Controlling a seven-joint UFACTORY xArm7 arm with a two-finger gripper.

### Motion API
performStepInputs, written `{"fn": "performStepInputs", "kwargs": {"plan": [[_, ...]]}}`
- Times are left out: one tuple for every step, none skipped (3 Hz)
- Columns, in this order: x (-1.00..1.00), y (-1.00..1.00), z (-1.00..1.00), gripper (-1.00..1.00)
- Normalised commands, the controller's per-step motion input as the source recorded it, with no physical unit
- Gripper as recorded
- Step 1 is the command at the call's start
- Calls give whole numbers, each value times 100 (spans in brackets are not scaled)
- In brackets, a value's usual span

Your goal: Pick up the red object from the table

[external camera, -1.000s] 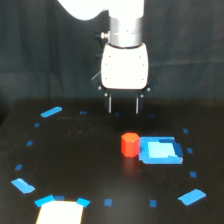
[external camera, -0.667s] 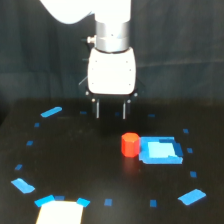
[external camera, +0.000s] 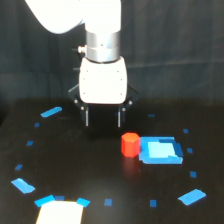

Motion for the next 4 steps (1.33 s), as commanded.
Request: {"fn": "performStepInputs", "kwargs": {"plan": [[100,13,-100,41],[42,-96,-72,-84],[6,-93,-2,-100],[-72,-84,73,-100]]}}
